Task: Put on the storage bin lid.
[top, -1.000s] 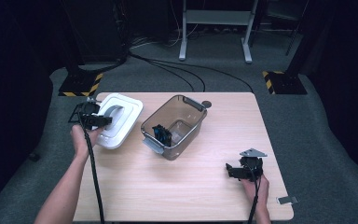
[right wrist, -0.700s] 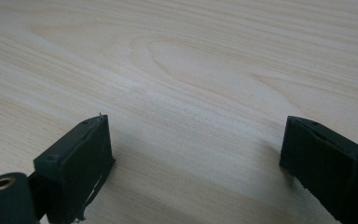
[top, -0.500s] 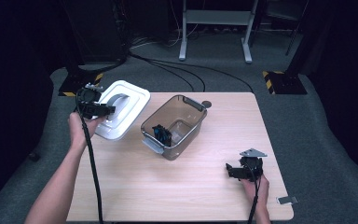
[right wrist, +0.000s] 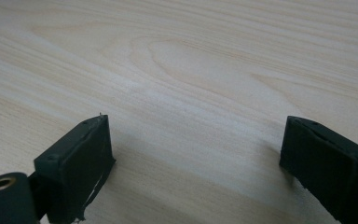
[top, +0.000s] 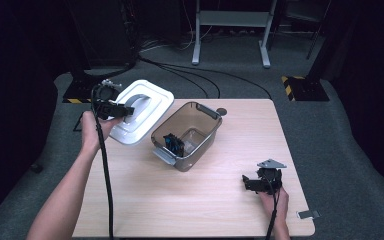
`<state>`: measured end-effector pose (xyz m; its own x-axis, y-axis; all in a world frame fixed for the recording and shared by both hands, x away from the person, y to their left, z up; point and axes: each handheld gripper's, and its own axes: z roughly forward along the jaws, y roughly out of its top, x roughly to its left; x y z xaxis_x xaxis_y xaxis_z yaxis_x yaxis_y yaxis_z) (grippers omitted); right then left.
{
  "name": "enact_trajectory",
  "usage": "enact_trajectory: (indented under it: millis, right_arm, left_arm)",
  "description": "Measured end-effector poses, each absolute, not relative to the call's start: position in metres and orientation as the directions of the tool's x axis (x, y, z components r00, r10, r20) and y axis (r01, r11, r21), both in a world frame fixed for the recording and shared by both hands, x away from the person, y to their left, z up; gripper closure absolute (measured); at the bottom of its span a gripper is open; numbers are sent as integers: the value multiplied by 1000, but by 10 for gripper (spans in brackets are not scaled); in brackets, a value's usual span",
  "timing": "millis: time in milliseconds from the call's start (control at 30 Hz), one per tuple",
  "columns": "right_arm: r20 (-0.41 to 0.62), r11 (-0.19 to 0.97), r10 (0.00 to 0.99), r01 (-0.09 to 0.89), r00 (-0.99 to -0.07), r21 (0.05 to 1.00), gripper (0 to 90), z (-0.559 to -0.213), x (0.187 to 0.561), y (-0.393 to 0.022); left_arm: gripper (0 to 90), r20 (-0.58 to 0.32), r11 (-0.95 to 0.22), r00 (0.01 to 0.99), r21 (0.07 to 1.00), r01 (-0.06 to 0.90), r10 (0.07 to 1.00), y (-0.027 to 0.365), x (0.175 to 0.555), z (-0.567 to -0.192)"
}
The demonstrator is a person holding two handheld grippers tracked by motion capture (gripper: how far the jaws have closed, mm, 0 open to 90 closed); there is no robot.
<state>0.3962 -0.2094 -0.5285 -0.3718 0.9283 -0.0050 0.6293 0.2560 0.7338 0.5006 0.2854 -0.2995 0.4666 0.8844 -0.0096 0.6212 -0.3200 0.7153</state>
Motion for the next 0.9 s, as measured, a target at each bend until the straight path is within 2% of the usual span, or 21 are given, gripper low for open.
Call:
enact_trajectory:
  millis: [433, 900]
  right_arm:
    - [0, 248, 931, 631, -365, 735, 80, -528, 396, -209]
    - [-5, 252, 930, 629, -368, 736, 82, -528, 396, -209]
  left_arm:
    - [667, -7, -374, 530, 700, 608, 848, 248, 504, -284]
    - [667, -17, -421, 577, 665, 616, 817, 209, 510, -286]
